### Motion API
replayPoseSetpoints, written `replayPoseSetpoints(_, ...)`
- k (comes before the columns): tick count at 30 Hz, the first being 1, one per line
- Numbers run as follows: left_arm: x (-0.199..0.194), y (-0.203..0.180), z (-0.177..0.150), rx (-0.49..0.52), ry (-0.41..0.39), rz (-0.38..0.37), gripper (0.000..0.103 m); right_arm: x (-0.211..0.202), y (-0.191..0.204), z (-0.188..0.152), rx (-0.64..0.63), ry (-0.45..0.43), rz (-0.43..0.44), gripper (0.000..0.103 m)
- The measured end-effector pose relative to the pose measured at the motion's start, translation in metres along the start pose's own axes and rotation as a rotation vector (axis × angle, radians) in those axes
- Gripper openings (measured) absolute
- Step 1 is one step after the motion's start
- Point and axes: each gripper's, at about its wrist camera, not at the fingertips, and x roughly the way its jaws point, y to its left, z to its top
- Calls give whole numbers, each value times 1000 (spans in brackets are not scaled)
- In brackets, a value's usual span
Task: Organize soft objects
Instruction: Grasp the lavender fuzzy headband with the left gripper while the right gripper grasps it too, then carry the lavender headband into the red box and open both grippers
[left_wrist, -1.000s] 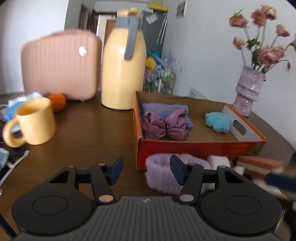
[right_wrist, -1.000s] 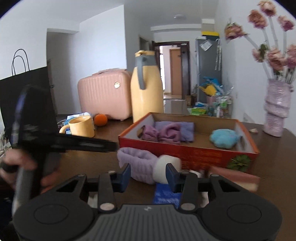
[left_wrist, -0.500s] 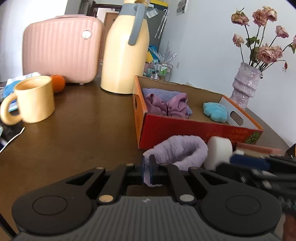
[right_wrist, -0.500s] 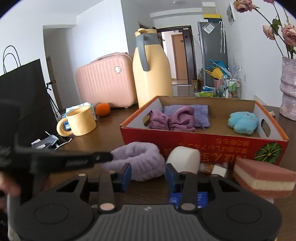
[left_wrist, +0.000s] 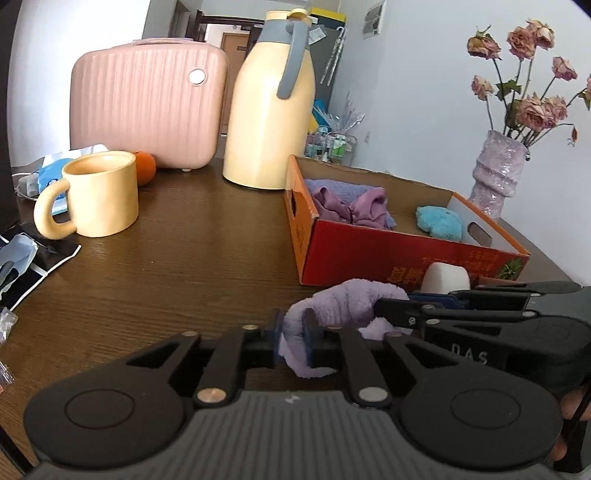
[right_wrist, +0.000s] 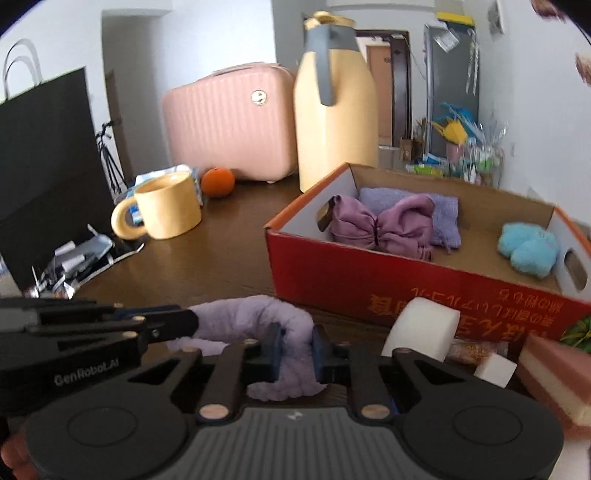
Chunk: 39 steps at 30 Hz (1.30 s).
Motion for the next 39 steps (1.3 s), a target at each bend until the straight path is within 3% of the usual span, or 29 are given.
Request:
replayPoseSetpoints(3, -3, 0, -1, 3, 11, -21, 38, -5, 2, -2, 5, -6, 7, 13)
replayPoseSetpoints(4, -3, 0, -3, -1, 14, -31, 34, -8, 2, -3, 10, -8, 10, 12)
replayPoseSetpoints(5, -1, -1, -4, -3, 25, -42, 14, -10, 2, -5, 16, -10, 13, 12)
replayPoseSetpoints(10, 0, -5, -12, -12, 72, -17, 10, -33, 9, -10, 11, -42, 15, 10)
replayPoseSetpoints(13, -24, -10, -6, -24, 22, -17, 10, -66, 20, -7, -24, -121, 0, 10)
replayPoseSetpoints(17, -81, -30, 7, 19, -116, -3, 10, -126, 33, -6, -48, -254, 3, 10)
replayPoseSetpoints(21, -137, -49, 3, 39, -211, -33, 11, -184, 39, -27, -46, -328, 9, 11)
replayPoseSetpoints(31, -182, -104, -62, 138, -152, -64, 11, -234, 30, -100, 47, -279, -48, 11)
replayPoseSetpoints(39, -193, -127, -73, 191, -156, -90, 11, -256, 24, -117, 71, -305, -88, 11)
